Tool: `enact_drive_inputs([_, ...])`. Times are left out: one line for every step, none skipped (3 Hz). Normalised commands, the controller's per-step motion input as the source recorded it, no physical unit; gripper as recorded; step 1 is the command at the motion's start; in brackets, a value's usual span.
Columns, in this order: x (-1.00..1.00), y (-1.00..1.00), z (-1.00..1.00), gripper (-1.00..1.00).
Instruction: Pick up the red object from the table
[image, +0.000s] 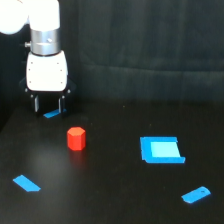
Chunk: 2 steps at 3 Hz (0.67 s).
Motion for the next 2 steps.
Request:
enact_drive_inputs([0.53, 0.02, -0.25, 0.97])
enact_drive_inputs([0.64, -0.09, -0.2, 1.0])
